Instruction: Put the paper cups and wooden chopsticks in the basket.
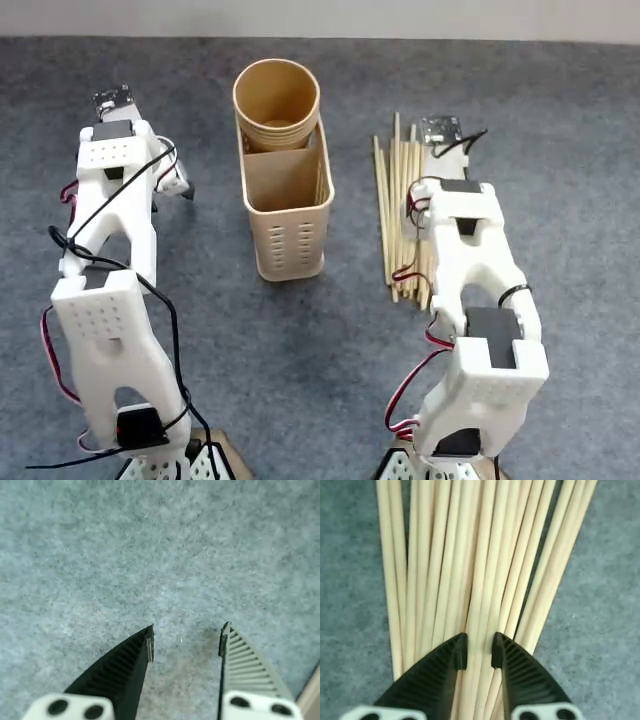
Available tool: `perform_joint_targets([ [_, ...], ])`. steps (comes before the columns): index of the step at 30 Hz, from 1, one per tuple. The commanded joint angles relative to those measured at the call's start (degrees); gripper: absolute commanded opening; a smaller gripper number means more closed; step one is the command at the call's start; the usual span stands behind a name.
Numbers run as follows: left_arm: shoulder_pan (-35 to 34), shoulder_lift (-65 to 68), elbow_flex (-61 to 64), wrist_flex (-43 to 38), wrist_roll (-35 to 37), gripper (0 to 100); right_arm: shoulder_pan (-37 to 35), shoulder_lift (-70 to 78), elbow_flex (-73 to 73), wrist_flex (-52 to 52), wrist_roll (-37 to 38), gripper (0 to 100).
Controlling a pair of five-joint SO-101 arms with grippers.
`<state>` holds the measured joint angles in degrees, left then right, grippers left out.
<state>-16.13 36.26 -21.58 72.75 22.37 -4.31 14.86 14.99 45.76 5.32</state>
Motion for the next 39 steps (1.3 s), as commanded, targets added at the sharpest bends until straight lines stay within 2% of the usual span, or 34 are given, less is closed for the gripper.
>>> perform_joint_targets([
  [1,0.2,-0.7,-0.2,-0.5,0.7,22,1.1,0.5,-0.1,1.4,3.3,7.4],
  [5,0.2,-0.7,-0.2,-0.5,0.7,22,1.1,2.9,-0.6,4.9,4.7,7.4],
  [16,0.3,-0.7,-0.2,-0.5,0.7,22,1.8,4.4,-1.1,4.9,6.5,5.3],
  [24,0.6,0.0,0.8,-3.3,0.7,22,6.4,-2.6,-15.9,14.9,6.4,3.4],
  [28,0.6,1.5,0.7,-4.2,-2.3,22,6.7,-7.3,-21.8,17.8,6.3,0.8],
  [36,0.6,2.0,0.7,-4.2,-2.7,22,5.2,-11.3,-29.7,15.1,2.6,0.5],
  [39,0.6,2.0,0.7,-4.2,-2.7,22,4.6,-13.2,-31.9,12.5,-1.1,0.5],
])
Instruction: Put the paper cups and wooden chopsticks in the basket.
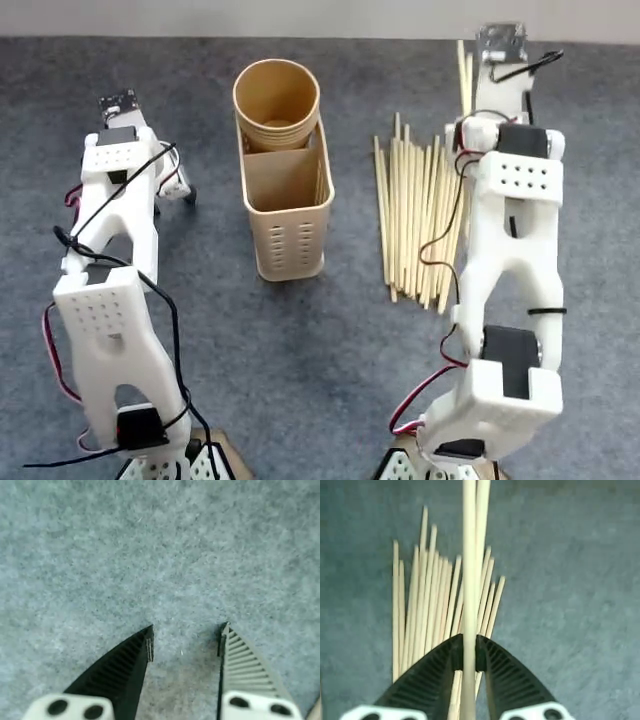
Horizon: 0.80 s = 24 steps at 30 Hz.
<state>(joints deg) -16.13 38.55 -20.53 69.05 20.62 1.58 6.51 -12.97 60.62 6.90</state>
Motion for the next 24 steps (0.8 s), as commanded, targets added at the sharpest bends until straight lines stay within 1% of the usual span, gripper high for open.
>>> perform_joint_targets([
  [1,0.7,-0.3,-0.3,-0.5,-1.0,22,-1.9,-5.9,-4.5,-3.6,-4.2,0.5],
  [4,0.7,-0.3,-0.3,-0.5,-1.0,22,-3.7,-10.6,-4.6,-7.5,-7.9,0.5],
  [6,0.7,-0.3,-0.3,-0.5,-1.0,22,-6.3,-15.0,-4.7,-10.1,-9.7,0.5],
  [9,0.7,-0.2,-0.3,-0.5,-1.0,22,-11.0,-22.2,-2.3,-12.9,-11.6,0.5],
  [12,0.7,-0.2,-0.3,-0.5,-1.0,22,-17.0,-30.5,2.4,-17.1,-11.9,0.5],
  [15,0.6,-0.2,-0.3,-0.4,-1.0,22,-21.6,-38.4,14.1,-25.8,-12.1,0.5],
  [19,0.5,-0.2,-0.2,-0.4,-1.0,22,-24.3,-46.5,35.6,-44.4,-12.0,0.5],
  [21,0.5,-0.2,-0.2,-0.4,-1.0,22,-25.1,-49.2,44.4,-51.7,-12.0,0.5],
  [22,0.5,-0.2,-0.2,-0.4,-1.0,22,-26.0,-49.8,48.4,-54.9,-12.0,0.5],
  [24,0.5,-0.2,-0.2,-0.4,-1.1,22,-27.9,-49.8,51.4,-58.7,-12.0,0.5],
])
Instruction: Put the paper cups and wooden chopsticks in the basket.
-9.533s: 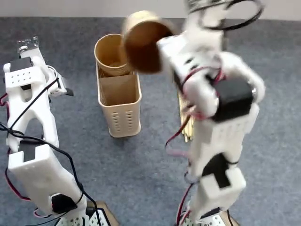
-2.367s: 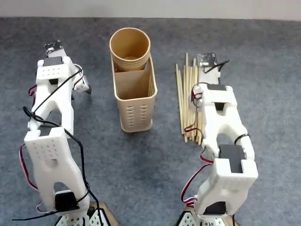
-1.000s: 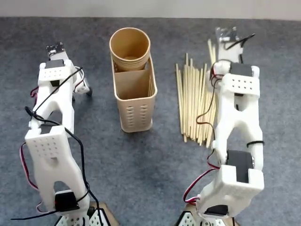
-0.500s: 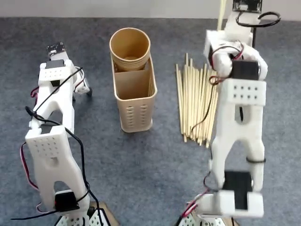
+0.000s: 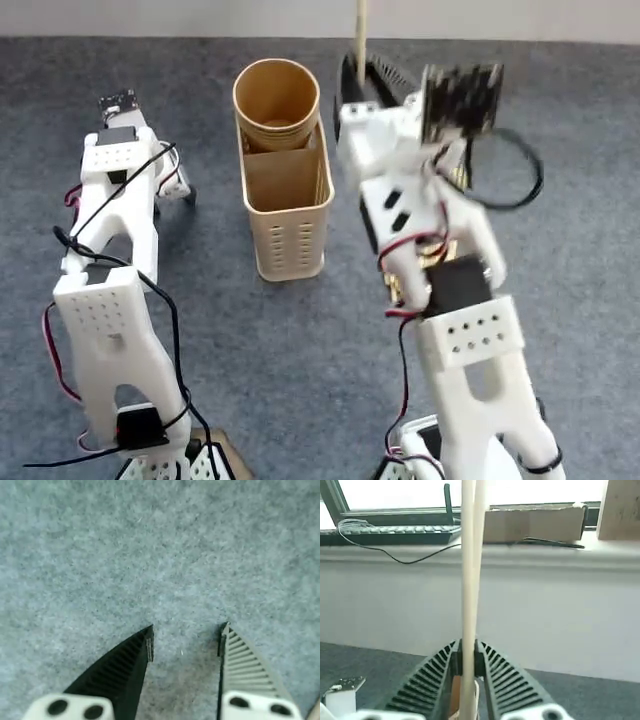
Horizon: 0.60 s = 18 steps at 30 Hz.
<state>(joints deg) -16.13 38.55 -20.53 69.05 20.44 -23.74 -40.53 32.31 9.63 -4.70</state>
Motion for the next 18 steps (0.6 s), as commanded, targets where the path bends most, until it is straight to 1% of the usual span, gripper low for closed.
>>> perform_joint_targets([
  [1,0.5,-0.2,-0.2,-0.4,-0.9,22,-3.6,-2.6,6.4,-8.1,-0.4,0.5],
  [4,0.5,-0.2,-0.2,-0.4,-0.9,22,-6.3,-0.3,5.5,-8.4,-0.2,0.5],
  [7,0.5,-0.2,-0.1,-0.4,-0.9,22,-7.8,3.6,1.3,-8.0,0.4,0.5],
  [9,0.5,-0.2,0.0,-0.4,-0.9,22,-7.8,6.7,-1.4,-8.0,2.6,0.5],
  [12,0.6,-0.2,-0.1,-0.4,-0.9,22,-7.5,9.8,-4.3,-8.0,2.9,0.5],
  [18,0.5,-0.2,-0.2,-0.4,-0.9,22,-9.3,13.6,-2.5,-8.4,2.8,0.5],
])
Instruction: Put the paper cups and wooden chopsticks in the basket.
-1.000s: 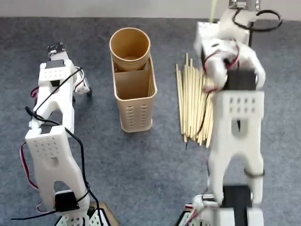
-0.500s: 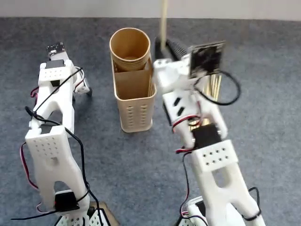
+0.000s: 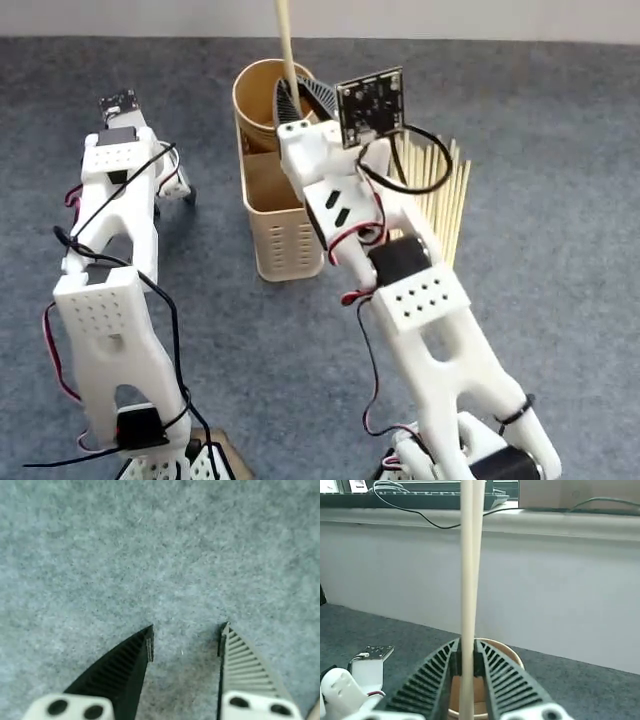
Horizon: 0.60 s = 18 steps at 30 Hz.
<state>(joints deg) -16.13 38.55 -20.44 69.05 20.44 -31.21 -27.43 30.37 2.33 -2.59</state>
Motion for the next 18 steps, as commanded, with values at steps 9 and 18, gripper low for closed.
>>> perform_joint_targets([
  [9,0.5,-0.2,-0.4,-0.4,-0.9,22,-0.1,1.4,7.5,-0.7,1.0,6.5],
  [18,0.5,-0.2,0.0,-2.4,-1.0,22,-1.7,-2.8,2.5,6.7,6.9,21.7],
])
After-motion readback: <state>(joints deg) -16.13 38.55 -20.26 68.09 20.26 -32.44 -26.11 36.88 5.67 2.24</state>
